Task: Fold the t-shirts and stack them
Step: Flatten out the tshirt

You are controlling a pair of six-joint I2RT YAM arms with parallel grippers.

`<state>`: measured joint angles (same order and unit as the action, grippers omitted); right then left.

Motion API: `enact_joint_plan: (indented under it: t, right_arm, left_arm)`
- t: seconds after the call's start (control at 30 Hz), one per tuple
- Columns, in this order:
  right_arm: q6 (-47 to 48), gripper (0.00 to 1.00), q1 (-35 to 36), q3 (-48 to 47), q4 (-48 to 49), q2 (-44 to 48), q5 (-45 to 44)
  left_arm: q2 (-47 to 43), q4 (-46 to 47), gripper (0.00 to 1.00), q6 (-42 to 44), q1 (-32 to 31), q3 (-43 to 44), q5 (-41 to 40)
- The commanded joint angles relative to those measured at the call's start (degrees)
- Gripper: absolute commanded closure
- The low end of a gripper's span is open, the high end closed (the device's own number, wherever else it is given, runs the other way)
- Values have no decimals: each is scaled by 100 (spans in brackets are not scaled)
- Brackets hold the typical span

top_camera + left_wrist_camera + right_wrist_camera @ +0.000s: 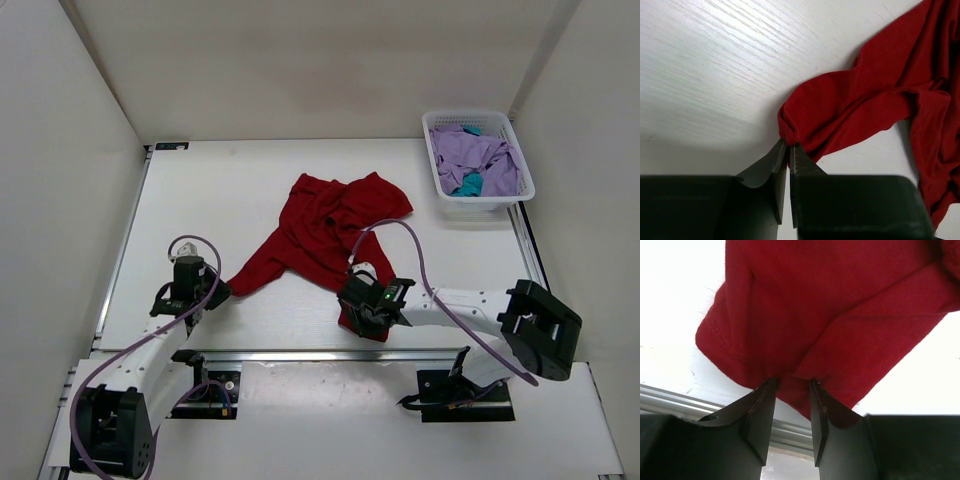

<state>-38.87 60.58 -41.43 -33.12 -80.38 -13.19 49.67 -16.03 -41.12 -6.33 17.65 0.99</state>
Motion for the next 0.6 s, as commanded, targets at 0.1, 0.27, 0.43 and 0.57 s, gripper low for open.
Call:
enact_joint_plan:
  t: [0.1, 0.27, 0.43, 0.57]
  right_arm:
    - [-208, 74, 50, -242, -106, -206, -271]
    - [-287, 86, -37, -226, -63, 91, -307]
    - [-314, 87, -81, -173, -106, 312, -245]
    - [-331, 80, -142, -6, 8, 470, -140]
  left_arm:
    - [-19, 267, 77, -176, -35, -288, 15]
    - [25, 329, 86, -194, -35, -297, 76]
    - [7, 355, 92, -124, 9, -332, 172]
    - [-19, 399, 93, -107, 18, -350, 217]
